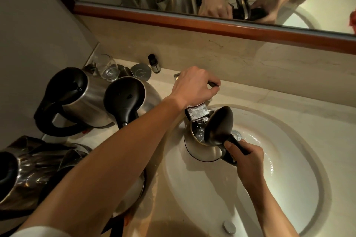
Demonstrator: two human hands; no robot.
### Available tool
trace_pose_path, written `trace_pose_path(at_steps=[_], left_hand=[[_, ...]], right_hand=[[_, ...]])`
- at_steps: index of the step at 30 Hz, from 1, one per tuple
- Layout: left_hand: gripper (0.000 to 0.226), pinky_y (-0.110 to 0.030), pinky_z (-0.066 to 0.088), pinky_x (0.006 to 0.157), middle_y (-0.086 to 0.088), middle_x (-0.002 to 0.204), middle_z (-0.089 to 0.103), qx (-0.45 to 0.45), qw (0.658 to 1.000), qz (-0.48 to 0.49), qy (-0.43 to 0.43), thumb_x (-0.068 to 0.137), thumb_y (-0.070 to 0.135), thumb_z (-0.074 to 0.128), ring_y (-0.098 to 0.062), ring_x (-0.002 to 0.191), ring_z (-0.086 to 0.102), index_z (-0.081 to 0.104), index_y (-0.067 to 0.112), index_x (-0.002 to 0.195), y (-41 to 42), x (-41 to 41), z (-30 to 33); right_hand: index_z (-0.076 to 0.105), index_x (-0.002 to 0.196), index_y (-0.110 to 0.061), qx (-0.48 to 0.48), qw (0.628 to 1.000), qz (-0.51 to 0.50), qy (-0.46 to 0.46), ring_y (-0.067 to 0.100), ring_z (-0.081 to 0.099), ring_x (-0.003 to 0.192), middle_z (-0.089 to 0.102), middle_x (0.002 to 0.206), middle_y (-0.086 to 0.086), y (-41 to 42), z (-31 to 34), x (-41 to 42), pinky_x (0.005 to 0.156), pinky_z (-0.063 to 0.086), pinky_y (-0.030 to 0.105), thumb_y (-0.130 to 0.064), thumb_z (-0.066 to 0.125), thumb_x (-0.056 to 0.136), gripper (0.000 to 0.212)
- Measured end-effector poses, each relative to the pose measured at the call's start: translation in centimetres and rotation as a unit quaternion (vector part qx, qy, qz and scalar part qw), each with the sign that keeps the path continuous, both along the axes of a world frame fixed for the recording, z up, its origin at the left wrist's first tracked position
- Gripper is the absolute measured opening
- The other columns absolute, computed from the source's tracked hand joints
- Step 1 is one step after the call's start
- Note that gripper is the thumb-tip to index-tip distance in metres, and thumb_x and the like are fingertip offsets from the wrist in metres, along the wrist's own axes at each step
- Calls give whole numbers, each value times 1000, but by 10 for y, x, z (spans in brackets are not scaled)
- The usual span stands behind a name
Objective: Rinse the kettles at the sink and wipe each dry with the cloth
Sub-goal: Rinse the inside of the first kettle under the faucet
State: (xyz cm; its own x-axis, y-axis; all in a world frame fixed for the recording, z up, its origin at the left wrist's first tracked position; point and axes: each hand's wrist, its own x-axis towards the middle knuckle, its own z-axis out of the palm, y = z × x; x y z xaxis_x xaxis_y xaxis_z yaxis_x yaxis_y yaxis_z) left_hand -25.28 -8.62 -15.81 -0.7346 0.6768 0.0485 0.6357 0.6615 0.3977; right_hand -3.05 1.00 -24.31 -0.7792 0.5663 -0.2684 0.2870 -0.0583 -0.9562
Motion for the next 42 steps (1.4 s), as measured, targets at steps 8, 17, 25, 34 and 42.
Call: trace_pose_path(at_steps=[8, 17, 25, 34, 42], left_hand=[[23, -34, 52, 79, 11, 96, 77, 1, 1000, -2, -2, 88, 36, 59, -17, 91, 68, 78, 34, 101, -1, 0, 0], [24, -34, 51, 81, 11, 97, 77, -2, 1000, -2, -2, 89, 38, 58, -17, 94, 68, 77, 35, 102, -1, -1, -1], [25, -34, 52, 75, 11, 94, 77, -2, 1000, -4, 2, 87, 39, 57, -18, 91, 68, 77, 35, 100, -1, -2, -1], [24, -34, 52, 74, 9, 93, 77, -2, 1000, -6, 4, 88, 38, 57, -20, 90, 68, 77, 35, 100, 1, -3, -2], [25, -34, 52, 73, 10, 94, 77, -4, 1000, -4, 8, 88, 39, 57, -19, 91, 68, 77, 36, 102, 2, -3, -4]], right_hand=[[48, 54, 6, -2, 1000, -7, -1, 12, 29, 51, 34, 57, 9, -1, 1, 0, 48, 30, 15, -35, 77, 65, 52], [44, 52, 0, -5, 1000, -6, -4, 11, 28, 51, 32, 58, 8, -1, 2, -1, 47, 31, 12, -23, 73, 70, 41], [41, 55, 1, -33, 999, 6, -10, 12, 28, 56, 30, 64, 9, -2, 8, -1, 48, 36, 11, -23, 72, 70, 42], [36, 52, -4, -19, 1000, 5, -19, 18, 26, 59, 29, 58, 6, -1, 7, -1, 56, 23, 29, -50, 72, 60, 59], [34, 53, -1, -14, 1000, 9, -20, 16, 24, 57, 26, 57, 5, -1, 9, -2, 51, 26, 20, -49, 72, 59, 61]])
